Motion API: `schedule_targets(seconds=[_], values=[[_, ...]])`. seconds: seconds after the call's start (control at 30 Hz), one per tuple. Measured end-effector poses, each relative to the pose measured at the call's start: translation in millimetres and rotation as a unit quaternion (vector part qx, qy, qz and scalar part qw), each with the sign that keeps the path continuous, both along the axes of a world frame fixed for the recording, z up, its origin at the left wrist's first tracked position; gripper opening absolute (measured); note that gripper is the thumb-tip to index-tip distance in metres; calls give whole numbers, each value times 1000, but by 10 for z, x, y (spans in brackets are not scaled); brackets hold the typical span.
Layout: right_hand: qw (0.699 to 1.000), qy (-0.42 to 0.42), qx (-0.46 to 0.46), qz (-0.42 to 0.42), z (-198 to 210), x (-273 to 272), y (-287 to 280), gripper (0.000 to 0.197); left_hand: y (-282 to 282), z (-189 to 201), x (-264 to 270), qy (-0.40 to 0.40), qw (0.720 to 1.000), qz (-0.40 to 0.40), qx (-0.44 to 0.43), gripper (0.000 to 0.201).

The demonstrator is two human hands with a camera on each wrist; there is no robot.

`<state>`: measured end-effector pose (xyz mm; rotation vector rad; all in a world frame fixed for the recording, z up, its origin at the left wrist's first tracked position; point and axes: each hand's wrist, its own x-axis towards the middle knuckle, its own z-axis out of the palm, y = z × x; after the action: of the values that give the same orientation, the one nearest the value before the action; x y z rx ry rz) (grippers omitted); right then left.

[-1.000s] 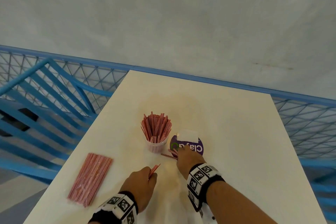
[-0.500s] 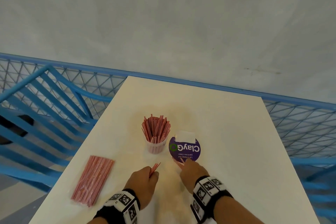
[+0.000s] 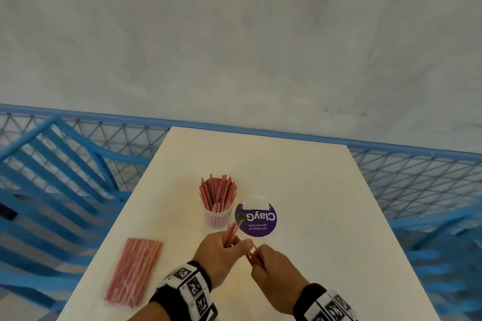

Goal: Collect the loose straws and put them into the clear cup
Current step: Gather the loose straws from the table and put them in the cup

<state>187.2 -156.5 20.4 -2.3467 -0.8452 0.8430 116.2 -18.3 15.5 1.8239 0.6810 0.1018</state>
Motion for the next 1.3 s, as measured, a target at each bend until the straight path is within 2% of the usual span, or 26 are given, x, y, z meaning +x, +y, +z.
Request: schedule_targets(seconds=[0.27, 0.57, 0.77, 0.87, 0.93, 1.0, 1.07, 1.17, 1.3], values=[[999, -5, -27, 30, 178, -152, 62, 29, -40, 130, 17, -7, 998, -51, -27, 28], [999, 41, -8, -19, 184, -221, 69, 21, -17, 175, -30, 4, 995, -73, 62, 31], [993, 116, 17, -8, 301, -279, -19, 24, 89, 255, -52, -18, 998, -16, 55, 34], [974, 214, 50, -62, 345, -320, -16, 23, 116, 311, -54, -37, 999, 18, 17, 33], [964, 236, 71, -96, 369, -366, 43, 22, 90, 359, -47, -49, 997, 52, -42, 32], [971, 199, 79, -110, 360, -417, 128, 22, 62, 425, -20, -50, 986, 94, -127, 35], [990, 105, 57, -77, 338, -450, 208, 22, 36, 510, 6, -56, 975, 105, -186, 38], [1000, 7, -1, -24, 390, -458, 275, 33, -28, 667, 21, -70, 981, 60, -169, 38], [999, 3, -38, -14, 445, -402, 304, 38, -62, 829, 20, -84, 987, 31, -132, 41]])
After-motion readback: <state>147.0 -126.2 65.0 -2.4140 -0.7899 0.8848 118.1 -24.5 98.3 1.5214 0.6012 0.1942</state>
